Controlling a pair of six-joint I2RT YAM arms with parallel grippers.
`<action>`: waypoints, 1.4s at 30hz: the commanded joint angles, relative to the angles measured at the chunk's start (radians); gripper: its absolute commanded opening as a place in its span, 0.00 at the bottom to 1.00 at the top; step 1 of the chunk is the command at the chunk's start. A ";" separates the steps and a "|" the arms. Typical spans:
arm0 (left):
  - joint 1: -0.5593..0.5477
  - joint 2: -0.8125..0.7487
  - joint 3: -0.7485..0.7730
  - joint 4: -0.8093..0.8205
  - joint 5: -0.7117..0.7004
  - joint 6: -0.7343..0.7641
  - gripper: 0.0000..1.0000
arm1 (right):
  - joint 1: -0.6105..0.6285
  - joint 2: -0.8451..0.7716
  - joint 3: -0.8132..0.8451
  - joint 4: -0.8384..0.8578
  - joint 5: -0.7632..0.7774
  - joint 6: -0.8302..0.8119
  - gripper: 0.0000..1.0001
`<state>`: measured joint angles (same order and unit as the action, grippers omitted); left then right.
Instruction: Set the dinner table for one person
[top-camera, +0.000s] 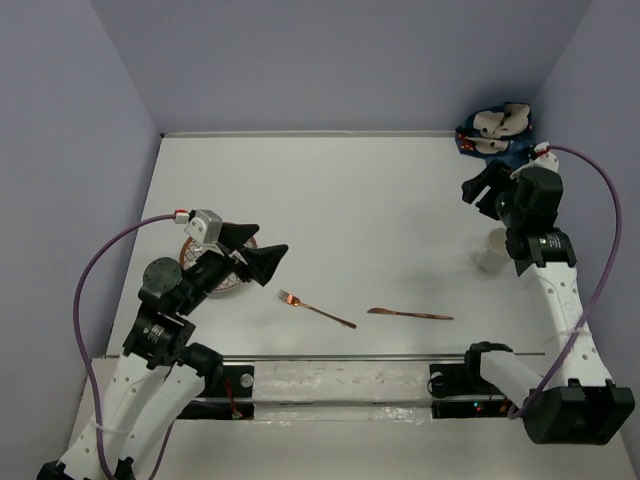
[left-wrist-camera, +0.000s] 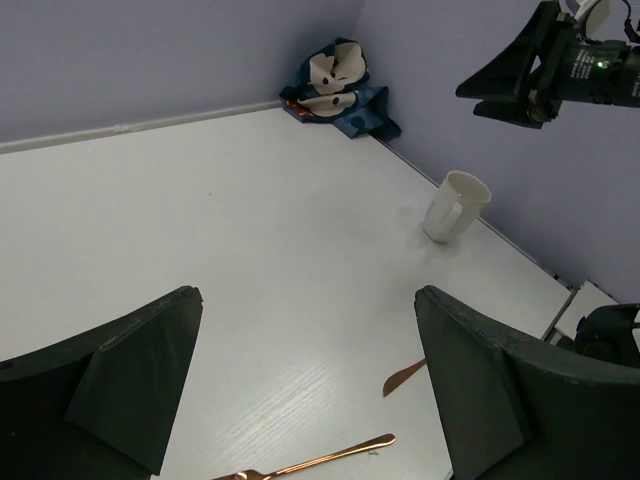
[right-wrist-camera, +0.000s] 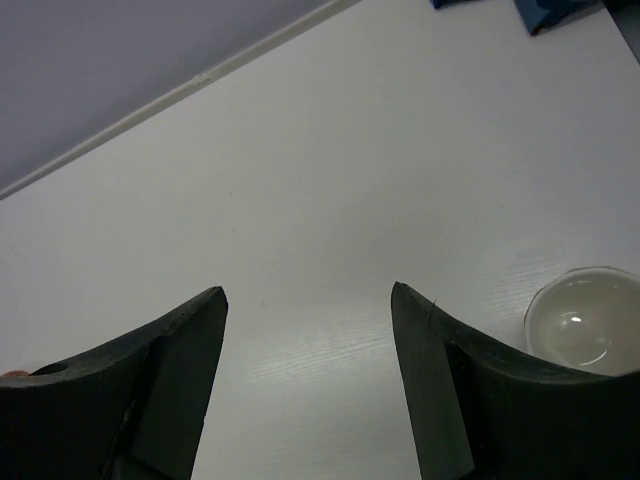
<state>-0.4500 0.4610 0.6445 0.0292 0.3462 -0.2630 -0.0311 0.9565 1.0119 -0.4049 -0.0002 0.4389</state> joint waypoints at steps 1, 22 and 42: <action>0.002 -0.005 0.024 0.020 0.031 0.022 0.99 | 0.005 0.103 0.099 0.129 0.066 0.007 0.72; 0.004 -0.039 -0.011 0.028 0.030 0.011 0.99 | -0.044 0.990 0.791 0.291 0.367 -0.074 0.64; 0.019 0.106 -0.002 0.020 -0.019 0.042 0.99 | -0.101 1.630 1.530 0.426 0.322 -0.164 0.75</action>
<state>-0.4431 0.5373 0.6346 0.0204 0.3168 -0.2405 -0.1188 2.5618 2.4439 -0.1215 0.3401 0.3088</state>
